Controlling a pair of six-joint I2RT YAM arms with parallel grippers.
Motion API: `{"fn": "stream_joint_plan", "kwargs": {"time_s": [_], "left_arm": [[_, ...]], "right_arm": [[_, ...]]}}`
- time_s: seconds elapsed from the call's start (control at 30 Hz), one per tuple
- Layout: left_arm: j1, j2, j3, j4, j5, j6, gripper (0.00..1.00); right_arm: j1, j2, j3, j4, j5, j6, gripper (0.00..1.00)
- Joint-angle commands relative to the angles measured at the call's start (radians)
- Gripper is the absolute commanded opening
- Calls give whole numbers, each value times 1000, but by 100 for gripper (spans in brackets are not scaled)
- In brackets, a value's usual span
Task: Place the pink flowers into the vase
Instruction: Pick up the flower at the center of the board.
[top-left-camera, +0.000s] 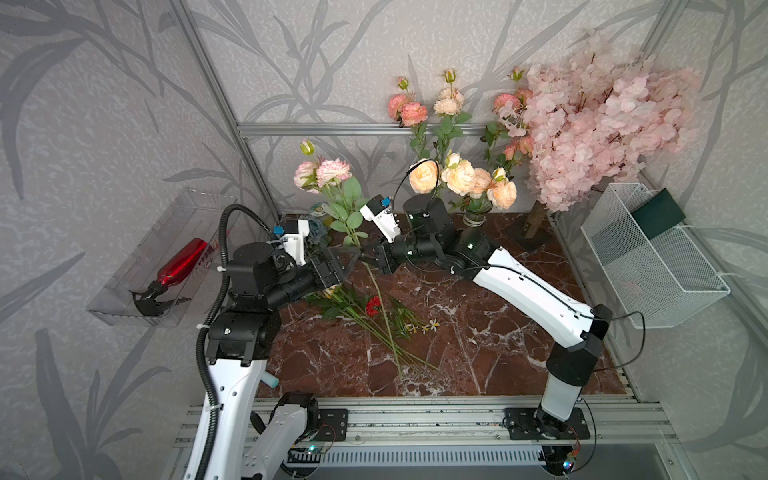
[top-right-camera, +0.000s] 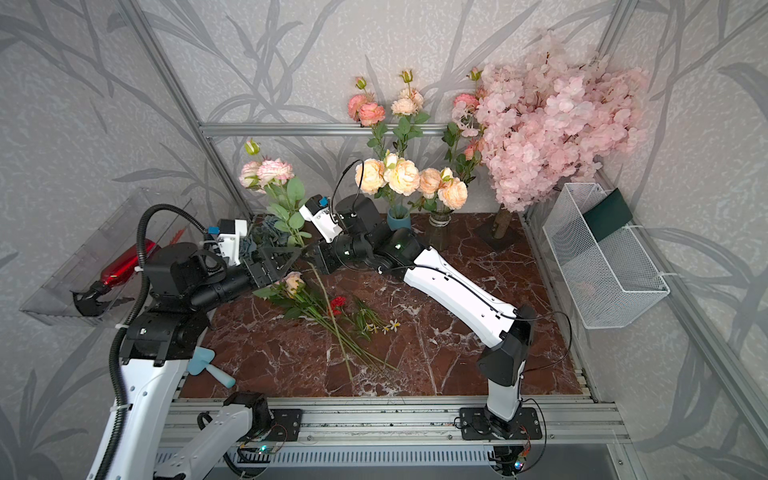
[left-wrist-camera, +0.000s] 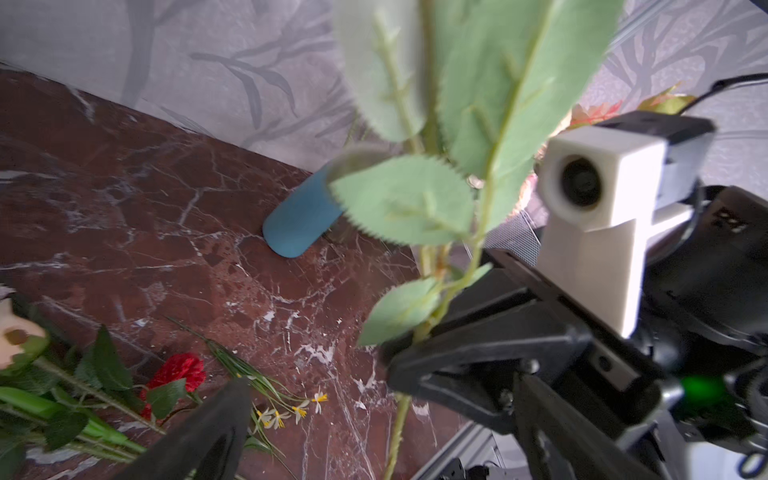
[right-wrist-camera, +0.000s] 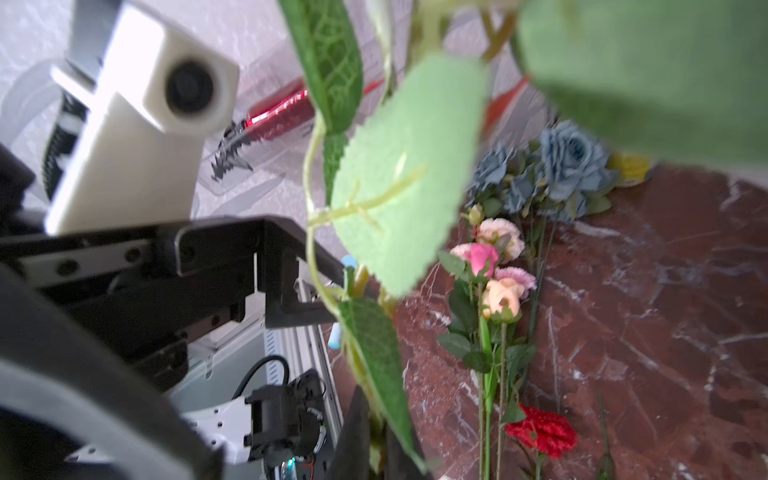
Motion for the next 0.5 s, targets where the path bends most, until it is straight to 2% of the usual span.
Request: {"fn": "stream_joint_plan", "kwargs": {"time_s": [0.0,0.17,0.33,0.4,0.47], "left_arm": [[-3,-32,40,-80,-145,46,99],[-3,-46,35,-114,-233,61,99],[-2,-48,-6,-67,-232,37,99],[-1,-37,-19,-58,-238,30,99],[-1,-30,-33,-44,-231,23,99]], "right_arm": [[-1,9,148,-6,95,-93,0],[0,41,342,-5,122,-158,0],[0,96,606,-60,212,-262,0],[0,92,651,-45,273,-318,0],[0,59,631,7,330,-372,0]]}}
